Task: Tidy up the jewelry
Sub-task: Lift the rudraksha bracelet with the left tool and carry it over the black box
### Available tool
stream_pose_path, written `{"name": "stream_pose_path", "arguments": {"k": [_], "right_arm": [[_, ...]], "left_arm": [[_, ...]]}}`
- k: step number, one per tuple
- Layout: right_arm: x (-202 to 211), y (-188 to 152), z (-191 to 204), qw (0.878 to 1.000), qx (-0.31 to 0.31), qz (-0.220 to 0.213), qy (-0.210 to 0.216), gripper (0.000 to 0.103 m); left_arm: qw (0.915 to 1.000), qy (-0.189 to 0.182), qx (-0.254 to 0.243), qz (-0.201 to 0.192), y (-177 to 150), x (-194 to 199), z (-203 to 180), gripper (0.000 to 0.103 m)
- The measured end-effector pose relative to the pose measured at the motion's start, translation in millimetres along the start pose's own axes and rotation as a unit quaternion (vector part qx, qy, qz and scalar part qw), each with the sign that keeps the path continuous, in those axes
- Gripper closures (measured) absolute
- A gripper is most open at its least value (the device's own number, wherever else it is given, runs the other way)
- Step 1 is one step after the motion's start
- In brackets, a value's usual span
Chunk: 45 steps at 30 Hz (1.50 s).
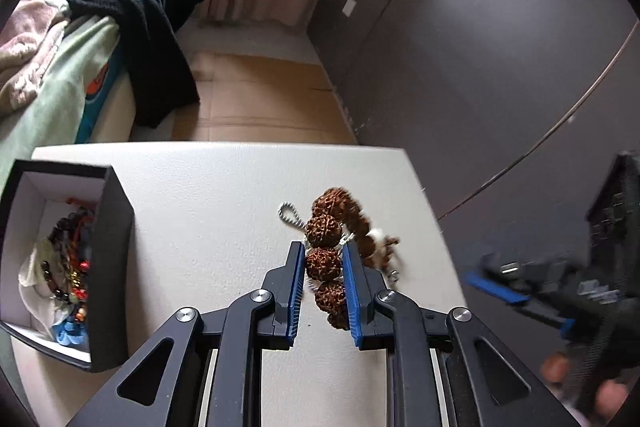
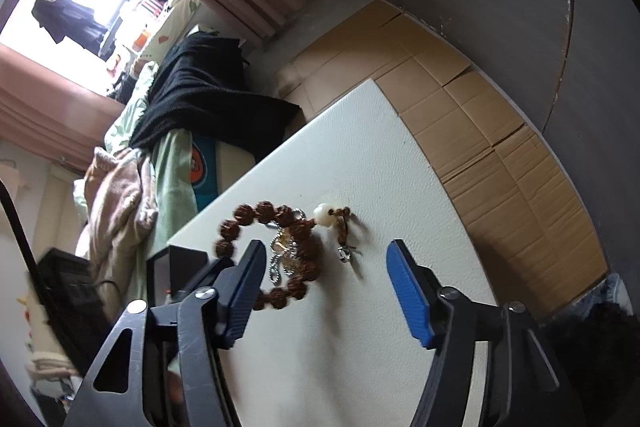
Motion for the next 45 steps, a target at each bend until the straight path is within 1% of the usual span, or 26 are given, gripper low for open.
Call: {"name": "stream_pose_path", "arguments": {"k": [2,5,12,21,23,25,29,33,40,42,45], "right_arm": [[-6.1,-0.7,-0.9,1.0,0.006,0.008,-0.007,0.057],[-17.5,-2.5,-1.0,0.999,0.016,0.021,-0.021,0.067],[-41.1,-10.2,-2.6,0.996,0.04,0.047,-0.066,0.077],[-55.7,-12.8,-8.5,0.991,0.052,0.058,-0.111,0.078],[-55.9,-11.5,-8.2,0.988,0.061,0.052,-0.129,0.082],[-55.7,-10.7,-7.0,0.986,0.068,0.05,-0.143,0.082],[-56.2,-11.4,-4.8,0.978,0.09,0.044,-0.182,0.097],[-53.0,-13.8,2.3,0.981,0.094,0.047,-0.165,0.097],[-32.2,-13.8,31.9,0.993,0.091,0.025,-0.076,0.097],[-25.4,-14.6,43.9,0.994,0.094,0.016,-0.047,0.097],[-18.3,-17.9,60.1,0.995,0.102,0.008,-0.015,0.097]], "left_arm": [[0.9999,-0.013,0.001,-0.01,2.5,9.9,-3.7,0.083],[0.9995,-0.024,0.003,-0.022,5.9,22.0,-6.3,0.083],[0.9977,-0.048,0.012,-0.045,15.3,47.9,-4.0,0.083],[0.9947,-0.064,0.023,-0.078,22.9,81.6,6.4,0.083],[0.9939,-0.066,0.026,-0.085,24.5,89.2,10.1,0.083],[0.9932,-0.067,0.029,-0.091,25.7,95.5,12.6,0.083],[0.9912,-0.069,0.035,-0.107,28.8,112.2,18.2,0.083],[0.9884,-0.07,0.042,-0.127,33.5,133.1,24.0,0.083],[0.982,-0.057,0.056,-0.171,39.7,174.0,43.9,0.083],[0.981,-0.05,0.061,-0.177,40.9,178.1,50.4,0.083],[0.9794,-0.036,0.068,-0.187,41.2,184.5,61.1,0.083]]}}
Point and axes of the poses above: each gripper's, at about its wrist camera, not at the fingertips, and x roughly against the way its jaws point, z to its left, y to its top, the point moved 10 cm from there along -x, roughly the way its jaws point, and after that the axes turned 7 degrees about z, right-handed, at the moved point
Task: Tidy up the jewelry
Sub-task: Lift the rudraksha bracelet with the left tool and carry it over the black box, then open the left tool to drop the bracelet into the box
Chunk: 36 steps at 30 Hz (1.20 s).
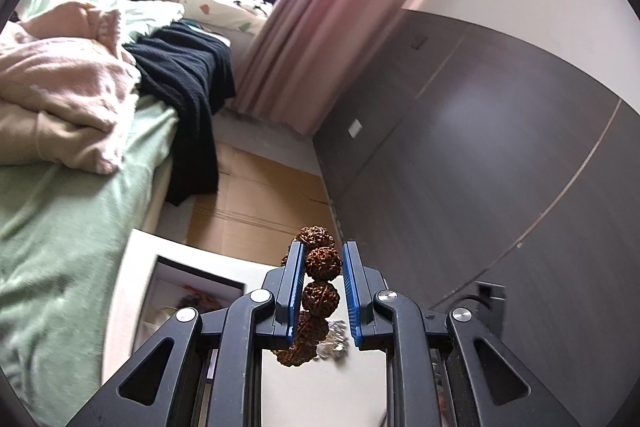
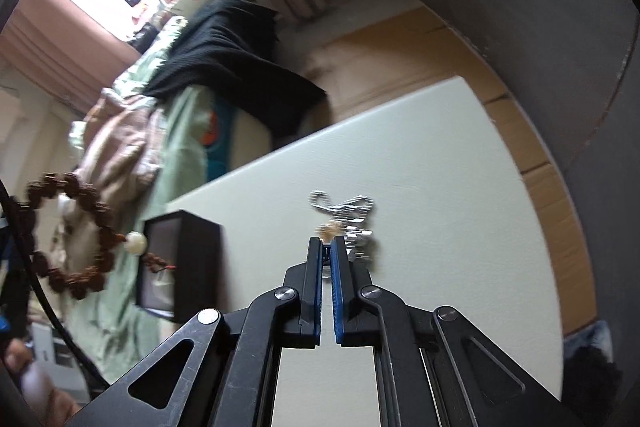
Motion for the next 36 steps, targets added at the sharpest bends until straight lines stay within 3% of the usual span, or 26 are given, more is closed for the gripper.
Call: {"name": "stream_pose_path", "arguments": {"k": [12,15,16,20,30,36], "right_arm": [[0.7,-0.8,37.4,0.999,0.027,-0.005,0.028,0.097],[-2.0,-1.8,42.0,0.999,0.028,-0.004,0.03,0.097],[-3.8,-2.1,44.5,0.999,0.029,-0.003,0.032,0.097],[-6.0,-3.7,55.0,0.998,0.032,-0.003,0.047,0.097],[-12.1,-8.2,108.1,0.991,0.049,-0.004,0.126,0.097],[-32.9,-13.6,144.8,0.984,0.059,0.016,0.165,0.097]], "left_arm": [[0.9974,0.057,0.037,0.026,-6.1,-19.8,46.7,0.082],[0.992,0.11,0.049,0.037,-7.4,-21.6,69.6,0.07],[0.9909,0.118,0.054,0.036,-7.5,-20.9,76.0,0.062],[0.9897,0.121,0.073,0.021,-4.1,-12.7,88.8,0.046],[0.9875,0.137,0.078,0.014,-2.7,-1.2,99.9,0.045],[0.9852,0.147,0.088,0.016,-1.9,1.3,111.5,0.039]]}}
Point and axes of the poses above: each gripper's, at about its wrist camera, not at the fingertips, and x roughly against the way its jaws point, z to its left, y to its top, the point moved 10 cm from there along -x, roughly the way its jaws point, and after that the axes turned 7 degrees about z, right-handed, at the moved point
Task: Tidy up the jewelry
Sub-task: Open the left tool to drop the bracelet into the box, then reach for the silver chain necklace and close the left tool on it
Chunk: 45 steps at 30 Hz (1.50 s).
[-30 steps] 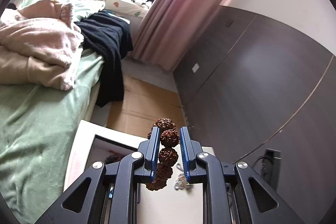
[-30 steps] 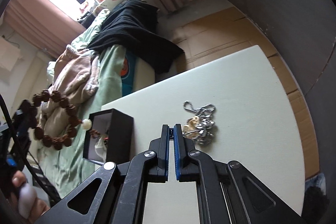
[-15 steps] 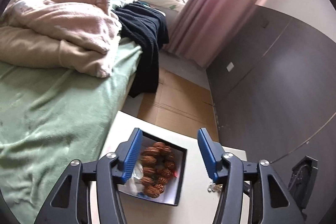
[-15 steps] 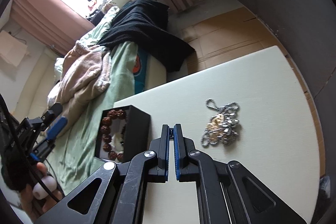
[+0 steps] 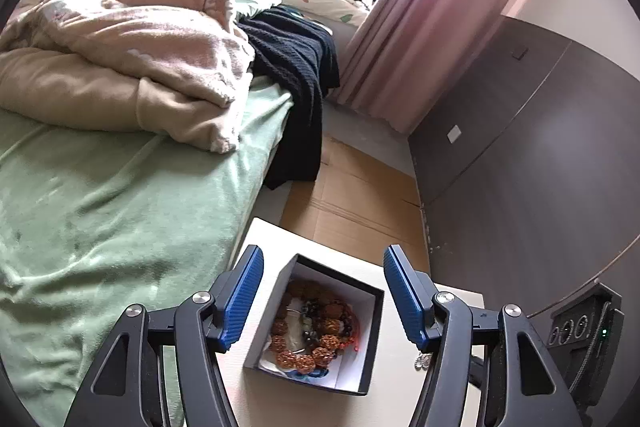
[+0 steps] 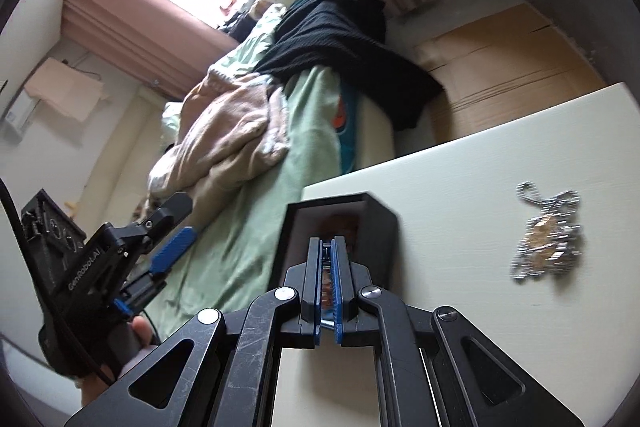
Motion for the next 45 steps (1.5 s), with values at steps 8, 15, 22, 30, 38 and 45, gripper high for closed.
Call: {"name": "stream_pose_path", "arguments": {"k": [8,15,22,30,38,45], "right_arm": [[-23.8,-13.1,22.9,0.999,0.032,0.036,0.0,0.077],[4.0,-5.4,4.2,1.0,0.008,0.002,-0.008,0.042],[36.0,-3.5,-43.2,0.997,-0.034,-0.01,-0.065,0.042],[76.8,1.8,-88.5,0.992,-0.072,-0.04,-0.098,0.033],[95.5,1.0,-126.2,0.986,-0.113,-0.043,-0.117,0.032],[114.6,-2.5,-152.8,0.981,-0.146,-0.047,-0.121,0.032]], "left_arm": [[0.9999,0.0,0.016,0.003,2.6,-0.8,13.1,0.039],[0.9999,-0.003,0.009,0.01,-1.0,-4.6,8.6,0.039],[0.9995,-0.008,-0.021,0.022,-12.2,-13.9,-16.5,0.039],[0.9958,-0.028,-0.075,0.045,-35.3,-30.0,-61.8,0.028],[0.9884,-0.036,-0.129,0.071,-64.6,-50.5,-104.8,0.015],[0.9774,-0.048,-0.183,0.095,-85.5,-68.1,-140.1,0.018]]}}
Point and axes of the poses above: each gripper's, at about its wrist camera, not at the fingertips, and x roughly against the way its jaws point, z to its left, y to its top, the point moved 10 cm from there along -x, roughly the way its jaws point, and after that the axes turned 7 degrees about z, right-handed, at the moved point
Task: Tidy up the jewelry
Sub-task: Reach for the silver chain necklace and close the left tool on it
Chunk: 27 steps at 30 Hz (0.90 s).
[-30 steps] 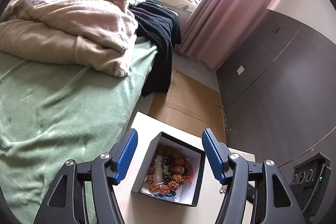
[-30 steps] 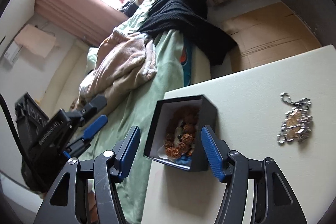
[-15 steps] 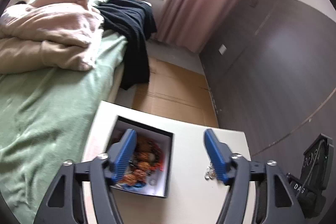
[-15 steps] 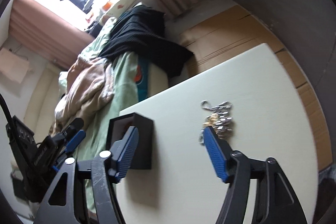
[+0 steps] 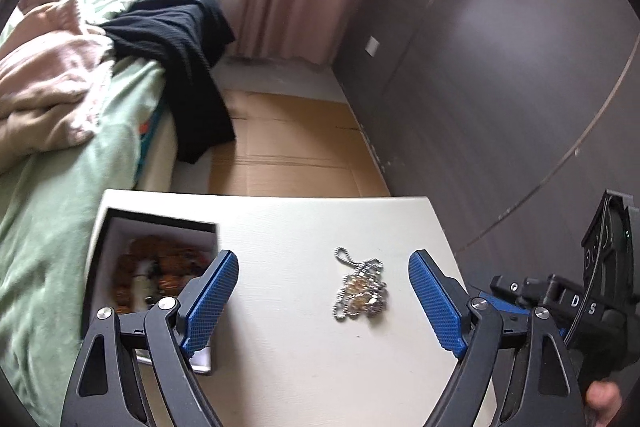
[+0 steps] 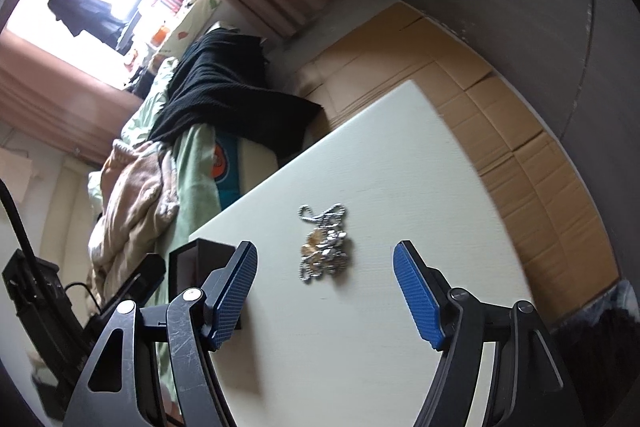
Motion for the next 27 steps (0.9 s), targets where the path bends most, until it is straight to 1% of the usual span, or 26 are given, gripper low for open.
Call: {"name": "stream_pose_path", "arguments": {"k": [2,3,5,8,10,12,14,17,20,24,27], "right_arm": [[2.0,0.8,-8.0,1.0,-0.015,0.002,0.005,0.032],[3.7,1.3,-12.3,1.0,-0.023,0.001,0.007,0.032],[7.0,3.2,-19.7,0.999,-0.037,-0.003,0.011,0.032],[14.1,6.6,-28.3,0.998,-0.054,-0.01,0.019,0.032],[18.1,7.5,-34.4,0.998,-0.062,-0.013,0.021,0.032],[19.8,7.9,-38.4,0.997,-0.068,-0.013,0.023,0.032],[20.8,7.9,-43.4,0.997,-0.075,-0.012,0.024,0.032],[22.0,10.7,-52.9,0.996,-0.088,-0.013,0.024,0.032],[25.6,13.7,-58.5,0.994,-0.1,-0.019,0.027,0.032],[33.4,16.0,-64.8,0.993,-0.113,-0.032,0.03,0.032],[33.4,16.9,-68.2,0.992,-0.119,-0.031,0.035,0.032]], "left_arm": [[0.9998,0.0,-0.015,0.01,-1.0,-7.4,-10.4,0.026],[0.9996,-0.002,-0.021,0.015,-1.9,-10.8,-15.9,0.028],[0.9989,-0.004,-0.036,0.03,-4.3,-19.3,-26.3,0.037],[0.9964,-0.001,-0.066,0.054,-6.4,-30.7,-40.6,0.04],[0.9933,0.014,-0.096,0.063,-5.3,-38.5,-50.4,0.042],[0.9904,0.019,-0.114,0.077,-7.5,-48.0,-60.4,0.049],[0.9856,0.021,-0.133,0.102,-14.1,-61.6,-69.2,0.057],[0.9806,0.029,-0.148,0.125,-22.4,-79.4,-73.2,0.058],[0.9779,0.03,-0.147,0.145,-26.5,-96.6,-72.8,0.058],[0.9754,0.028,-0.151,0.158,-29.3,-111.4,-73.3,0.058],[0.9727,0.028,-0.153,0.173,-32.9,-122.9,-71.9,0.059]]}}
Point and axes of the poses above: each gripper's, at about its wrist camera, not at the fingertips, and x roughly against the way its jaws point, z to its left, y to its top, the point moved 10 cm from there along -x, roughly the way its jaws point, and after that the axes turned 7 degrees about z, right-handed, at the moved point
